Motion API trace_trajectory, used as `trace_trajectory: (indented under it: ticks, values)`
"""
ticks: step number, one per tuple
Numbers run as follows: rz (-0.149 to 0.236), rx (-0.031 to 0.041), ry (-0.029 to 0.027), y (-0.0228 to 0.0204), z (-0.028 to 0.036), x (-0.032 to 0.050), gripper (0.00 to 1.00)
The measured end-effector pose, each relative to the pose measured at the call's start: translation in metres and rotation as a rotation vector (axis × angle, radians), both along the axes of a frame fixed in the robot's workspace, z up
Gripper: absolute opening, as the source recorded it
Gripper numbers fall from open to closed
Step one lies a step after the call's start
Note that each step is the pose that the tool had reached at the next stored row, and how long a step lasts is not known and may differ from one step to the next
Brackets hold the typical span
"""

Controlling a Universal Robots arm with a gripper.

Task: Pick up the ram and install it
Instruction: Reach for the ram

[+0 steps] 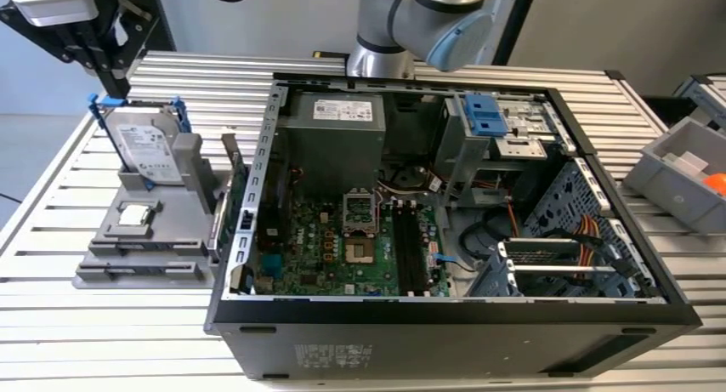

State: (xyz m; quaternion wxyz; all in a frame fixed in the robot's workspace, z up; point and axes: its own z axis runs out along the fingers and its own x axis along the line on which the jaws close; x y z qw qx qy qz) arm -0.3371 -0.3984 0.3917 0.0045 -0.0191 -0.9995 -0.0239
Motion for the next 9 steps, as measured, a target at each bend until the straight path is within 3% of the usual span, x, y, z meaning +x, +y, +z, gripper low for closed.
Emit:
trace_trajectory:
  ticks: [4,9]
  values:
    - [0.000,0.0000,0.0002,-0.0032,0.0000,-0.0001,0.00]
    - [0.000,0.0000,0.0002,-0.0113,-0.0001,0.0000,0.00]
